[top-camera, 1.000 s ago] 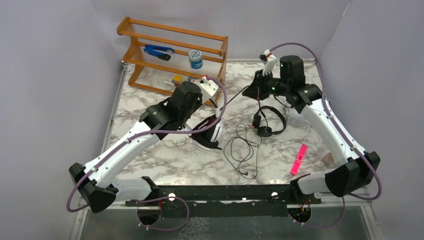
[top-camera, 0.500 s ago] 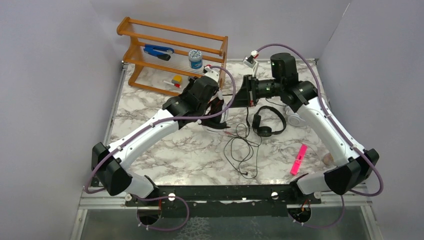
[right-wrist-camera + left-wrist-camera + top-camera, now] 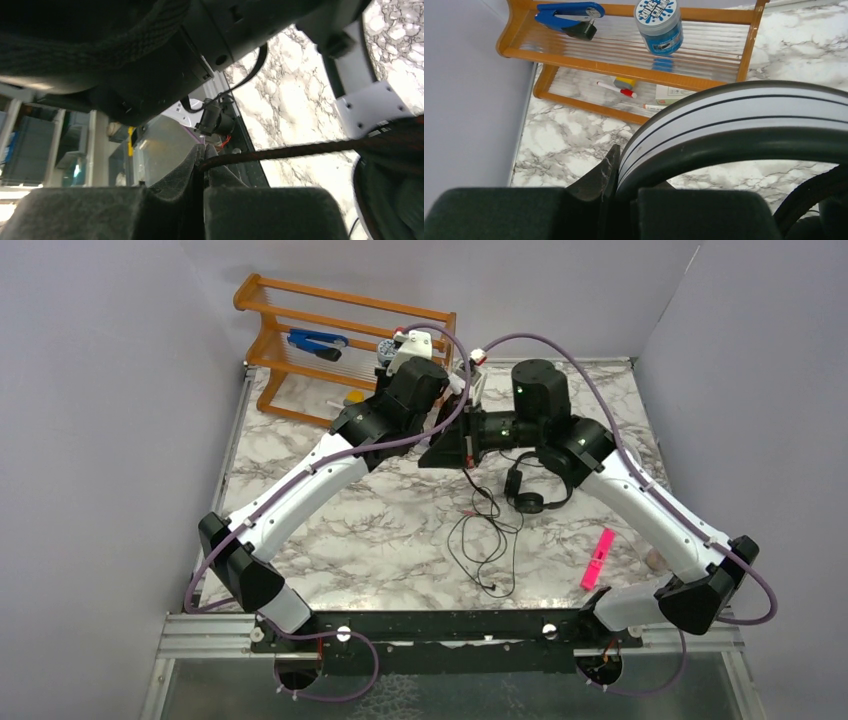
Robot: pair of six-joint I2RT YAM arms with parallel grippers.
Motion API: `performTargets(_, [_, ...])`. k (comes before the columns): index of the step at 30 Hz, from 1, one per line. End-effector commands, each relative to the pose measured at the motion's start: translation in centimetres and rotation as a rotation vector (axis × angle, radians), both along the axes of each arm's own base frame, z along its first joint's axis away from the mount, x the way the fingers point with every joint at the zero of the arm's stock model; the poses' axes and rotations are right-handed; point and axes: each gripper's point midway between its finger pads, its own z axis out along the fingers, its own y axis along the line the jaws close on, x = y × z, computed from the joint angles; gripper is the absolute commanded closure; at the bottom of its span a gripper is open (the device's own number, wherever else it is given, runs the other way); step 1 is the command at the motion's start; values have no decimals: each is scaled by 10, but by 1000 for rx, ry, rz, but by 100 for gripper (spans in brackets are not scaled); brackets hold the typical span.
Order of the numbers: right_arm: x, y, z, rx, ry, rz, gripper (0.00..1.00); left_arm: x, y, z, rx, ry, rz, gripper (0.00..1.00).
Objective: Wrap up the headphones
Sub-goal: Wrap the headphones cable around the headphones.
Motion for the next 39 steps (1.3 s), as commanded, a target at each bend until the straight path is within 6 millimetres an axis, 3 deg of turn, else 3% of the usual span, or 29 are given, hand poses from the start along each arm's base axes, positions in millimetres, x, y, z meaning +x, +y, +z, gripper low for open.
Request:
performTargets(1, [0,29,8,9,-79,-116,92,7,-8,32,-233,-84,52,100])
performTargets(4, [2,29,-11,-26,-78,-127,80,5,-14,53,-335,-121,35,100])
performTargets(7, [-12,25,-13,-24,-138,-38,63,-1,-8,75,-402,-171,46,100])
performTargets(10, [-18,15,-12,-30,-198,-31,47,-9,3,94,-448,-220,62,100])
performTargets(14, [-14,-4,-26,-122,-240,-92,35,-20,10,115,-494,-255,34,100])
performTargets(24, [-17,-43,-71,-294,-300,-147,16,-41,13,149,-586,-285,-52,100])
performTargets(28, [-15,-55,-80,-313,-322,-198,11,-47,14,158,-627,-293,-68,100])
performTargets(33, [-4,-59,-97,-257,-421,-265,3,-55,11,168,-694,-296,-104,100])
performTargets(39, [14,-47,-85,-89,-531,-351,4,-63,10,174,-743,-285,-127,100])
